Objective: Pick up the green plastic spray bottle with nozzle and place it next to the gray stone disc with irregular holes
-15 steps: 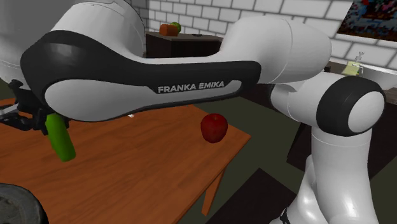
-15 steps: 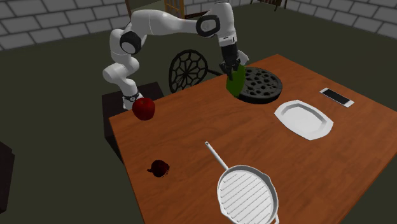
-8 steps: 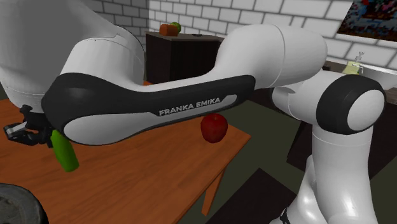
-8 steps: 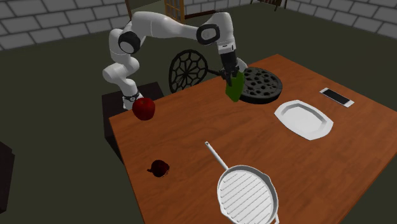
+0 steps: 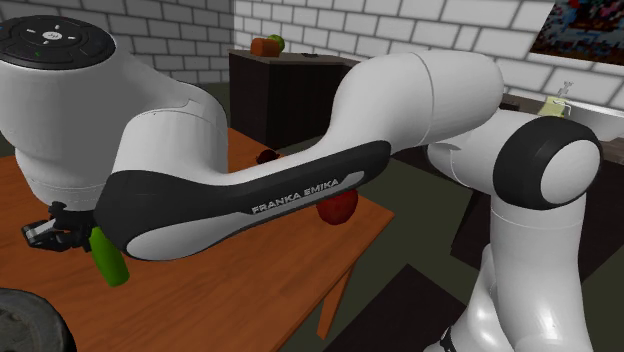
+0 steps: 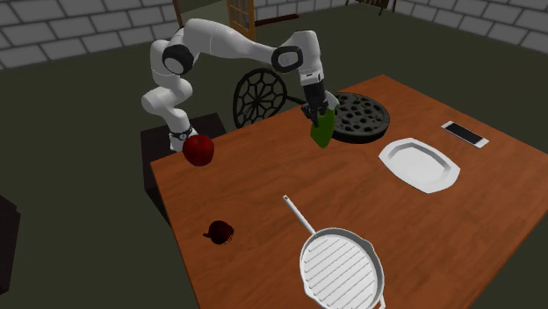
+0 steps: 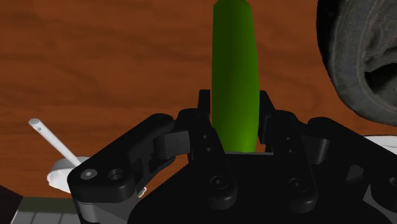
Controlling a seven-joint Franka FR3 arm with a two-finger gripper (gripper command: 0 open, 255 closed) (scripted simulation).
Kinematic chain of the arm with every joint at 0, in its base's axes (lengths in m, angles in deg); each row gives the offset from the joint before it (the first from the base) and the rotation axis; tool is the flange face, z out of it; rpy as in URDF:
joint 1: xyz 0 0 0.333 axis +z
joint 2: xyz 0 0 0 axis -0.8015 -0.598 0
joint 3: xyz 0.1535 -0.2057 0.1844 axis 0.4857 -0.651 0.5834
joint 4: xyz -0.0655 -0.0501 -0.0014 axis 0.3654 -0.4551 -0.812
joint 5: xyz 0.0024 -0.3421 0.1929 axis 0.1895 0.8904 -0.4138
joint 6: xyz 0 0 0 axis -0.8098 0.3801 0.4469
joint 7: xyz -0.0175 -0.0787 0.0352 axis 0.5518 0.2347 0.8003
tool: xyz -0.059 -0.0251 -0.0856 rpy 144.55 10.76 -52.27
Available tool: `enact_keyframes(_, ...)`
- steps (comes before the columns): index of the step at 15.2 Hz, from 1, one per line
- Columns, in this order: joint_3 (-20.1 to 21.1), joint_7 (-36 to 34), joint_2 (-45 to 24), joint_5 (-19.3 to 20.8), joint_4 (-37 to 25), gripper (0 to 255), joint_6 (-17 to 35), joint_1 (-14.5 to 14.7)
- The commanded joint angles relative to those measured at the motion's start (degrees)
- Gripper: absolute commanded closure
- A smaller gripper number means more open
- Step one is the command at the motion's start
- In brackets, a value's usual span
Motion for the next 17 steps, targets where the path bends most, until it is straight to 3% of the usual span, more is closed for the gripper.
enact_keyframes(1, -0.2, -0.9, -0.2, 0.5, 1.6, 255, 1.7, -0.1)
enact_keyframes(9, -0.2, -0.9, -0.2, 0.5, 1.6, 255, 1.7, -0.1)
enact_keyframes(10, -0.2, -0.9, -0.2, 0.5, 1.6, 0, 1.7, -0.1)
enact_keyframes(15, -0.2, -0.9, -0.2, 0.5, 1.6, 0, 1.7, -0.1)
enact_keyframes(17, 0.5, -0.2, 2.0, -0.8, 1.4, 0, -0.5, -0.2)
